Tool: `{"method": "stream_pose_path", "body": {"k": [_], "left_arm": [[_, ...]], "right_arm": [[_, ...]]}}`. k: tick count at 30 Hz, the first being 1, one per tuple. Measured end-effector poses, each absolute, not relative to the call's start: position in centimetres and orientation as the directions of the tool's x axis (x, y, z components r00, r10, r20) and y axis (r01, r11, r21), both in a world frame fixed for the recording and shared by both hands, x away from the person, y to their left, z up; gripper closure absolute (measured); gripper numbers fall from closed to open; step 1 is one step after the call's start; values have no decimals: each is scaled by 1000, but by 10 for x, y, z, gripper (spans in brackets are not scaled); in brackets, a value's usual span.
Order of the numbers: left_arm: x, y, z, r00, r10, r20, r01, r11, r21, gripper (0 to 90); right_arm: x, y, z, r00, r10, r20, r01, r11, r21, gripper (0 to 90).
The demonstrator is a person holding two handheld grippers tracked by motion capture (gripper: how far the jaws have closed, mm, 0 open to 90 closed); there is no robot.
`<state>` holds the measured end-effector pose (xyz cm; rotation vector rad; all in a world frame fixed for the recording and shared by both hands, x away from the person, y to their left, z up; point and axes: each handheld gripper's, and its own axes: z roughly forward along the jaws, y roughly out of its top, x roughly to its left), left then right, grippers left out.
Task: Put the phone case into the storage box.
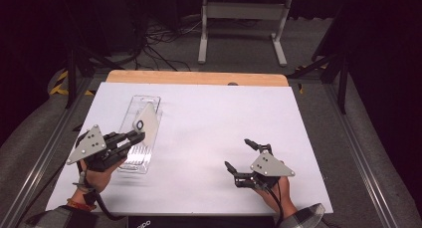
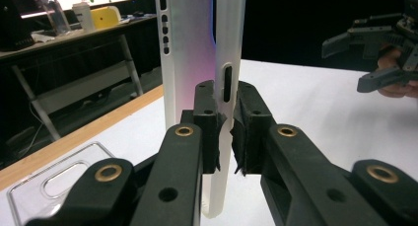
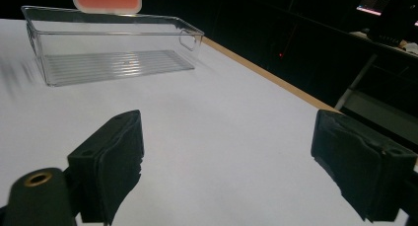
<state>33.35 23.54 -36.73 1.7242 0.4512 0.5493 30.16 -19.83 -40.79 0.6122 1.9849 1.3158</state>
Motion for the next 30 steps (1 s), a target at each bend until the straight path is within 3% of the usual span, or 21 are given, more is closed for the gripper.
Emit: {"method": "stream_pose_path", "body": {"k": [10,17,30], "left_arm": [[355,250,-372,788,608,97,40,-208,977,823],[380,262,-377,797,602,51,85,-196,977,823],[422,266,-392,805,591,50,113,-235,965,823]], "right_arm": [[304,-196,-410,-681,679,-272,28,396,918,135],[306,-195,-413,-685,676,-272,41,408,912,136],[309,-191,-418,-688,669,-280,56,434,899,141]]}}
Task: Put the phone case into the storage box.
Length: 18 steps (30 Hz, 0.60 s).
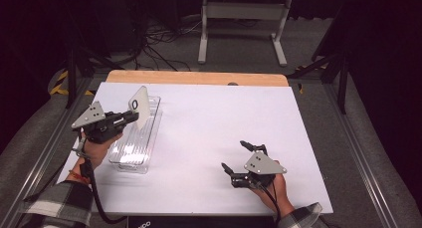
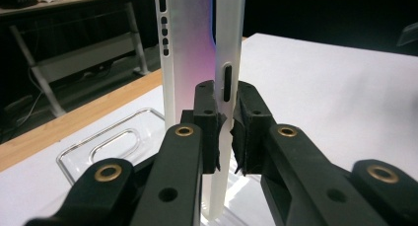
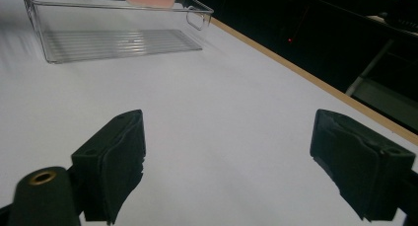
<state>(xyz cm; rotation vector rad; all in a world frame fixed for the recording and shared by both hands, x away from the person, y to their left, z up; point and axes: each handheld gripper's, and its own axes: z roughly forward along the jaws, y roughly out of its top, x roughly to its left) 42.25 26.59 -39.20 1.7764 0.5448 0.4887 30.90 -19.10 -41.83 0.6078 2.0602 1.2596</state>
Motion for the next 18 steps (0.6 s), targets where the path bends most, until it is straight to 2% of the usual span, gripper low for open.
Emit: {"method": "stream_pose_path", "body": {"k": [18], "left_arm": [[460,267,-408,806,591,23,164,-260,952,823]], "right_arm": [[312,-188,-424,-686,669,-287,73,455,887,142]]}}
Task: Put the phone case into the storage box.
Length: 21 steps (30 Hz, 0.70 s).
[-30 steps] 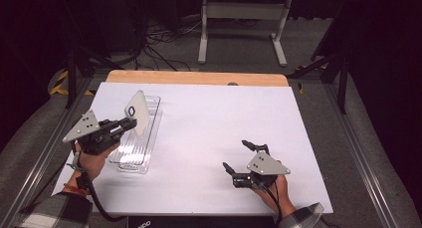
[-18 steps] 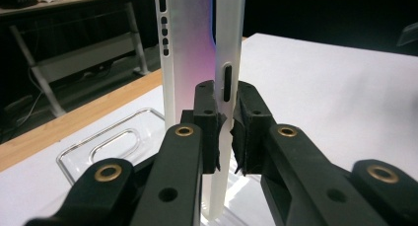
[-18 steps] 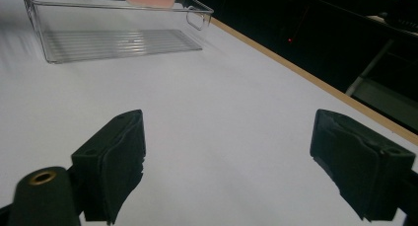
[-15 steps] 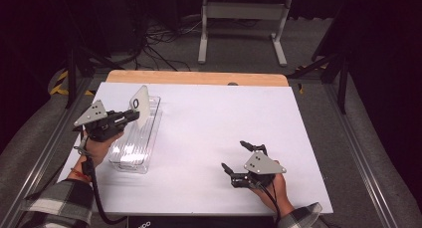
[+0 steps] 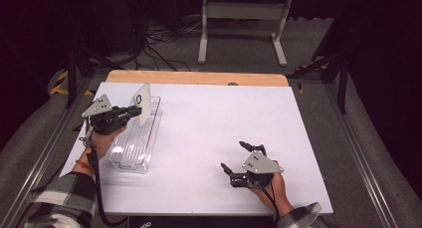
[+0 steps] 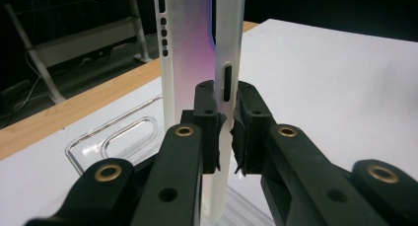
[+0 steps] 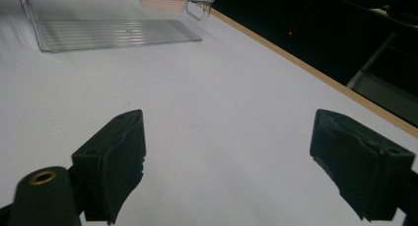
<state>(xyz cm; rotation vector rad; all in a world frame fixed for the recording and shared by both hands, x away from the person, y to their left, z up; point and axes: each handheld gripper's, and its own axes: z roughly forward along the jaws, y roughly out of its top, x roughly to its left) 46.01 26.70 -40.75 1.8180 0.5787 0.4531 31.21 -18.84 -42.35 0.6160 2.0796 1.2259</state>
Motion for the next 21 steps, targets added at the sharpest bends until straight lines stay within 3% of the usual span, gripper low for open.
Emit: {"method": "stream_pose_path", "body": {"k": [9,13,21], "left_arm": [[478,269,-418,804,594,17,194,-290,937,821],[485,275,-426,781,624,-36,243,-251,937,821],[488,278,-430,745,667,-18,244,-247,938,817]], "right_arm": [[313,-185,-427,-689,662,-296,83,477,875,143],[315,-184,-429,-694,658,-294,94,487,868,143],[316,-184,-430,-697,658,-286,106,489,866,144]]}}
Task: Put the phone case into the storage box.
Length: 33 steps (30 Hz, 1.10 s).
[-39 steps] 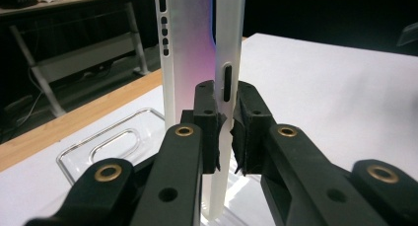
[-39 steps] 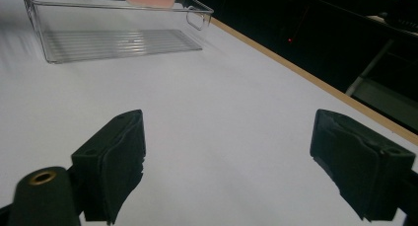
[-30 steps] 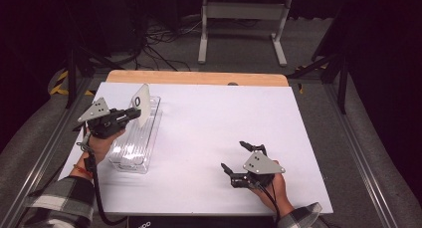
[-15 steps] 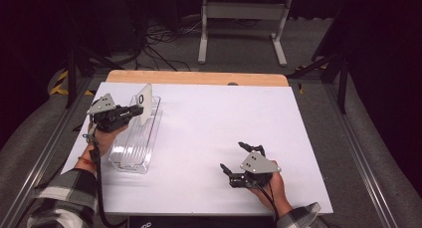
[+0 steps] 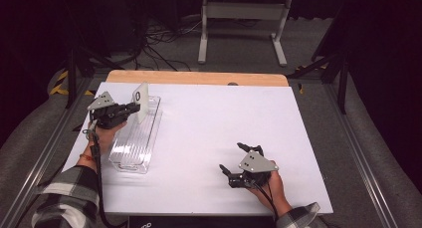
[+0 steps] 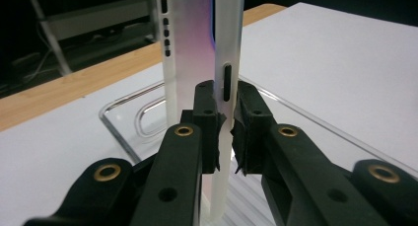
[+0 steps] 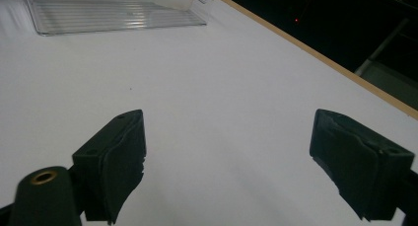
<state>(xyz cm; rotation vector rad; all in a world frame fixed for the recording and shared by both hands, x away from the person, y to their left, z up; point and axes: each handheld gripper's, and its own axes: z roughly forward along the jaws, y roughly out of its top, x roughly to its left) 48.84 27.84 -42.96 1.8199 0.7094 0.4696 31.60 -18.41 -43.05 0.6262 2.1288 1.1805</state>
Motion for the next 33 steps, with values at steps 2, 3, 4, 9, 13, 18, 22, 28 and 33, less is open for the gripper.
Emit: {"method": "stream_pose_path", "body": {"k": [2,3,4,9,13,18,22,28,33], "left_arm": [[487,279,-428,722,692,6,238,-257,937,812],[487,279,-428,710,704,15,237,-259,936,811],[487,280,-428,701,713,24,237,-264,935,808],[486,284,-431,646,763,11,264,-237,935,781],[486,282,-429,621,783,48,266,-268,926,763],[485,281,-429,615,786,58,269,-279,922,760],[487,282,-430,624,780,50,264,-271,926,763],[491,280,-432,681,731,32,241,-266,933,805],[491,275,-430,766,642,-6,230,-267,936,814]], "right_arm": [[316,-183,-431,-698,655,-290,106,495,863,144],[316,-183,-431,-699,652,-293,106,500,860,144],[315,-182,-432,-699,650,-298,104,505,857,144],[314,-180,-431,-701,642,-312,93,516,851,144],[313,-180,-431,-700,640,-316,91,518,850,145],[313,-180,-431,-699,638,-322,84,521,849,147],[312,-180,-431,-700,637,-322,85,522,849,147],[313,-179,-431,-708,630,-320,89,528,844,148],[313,-179,-432,-712,627,-316,91,529,844,148]]}}
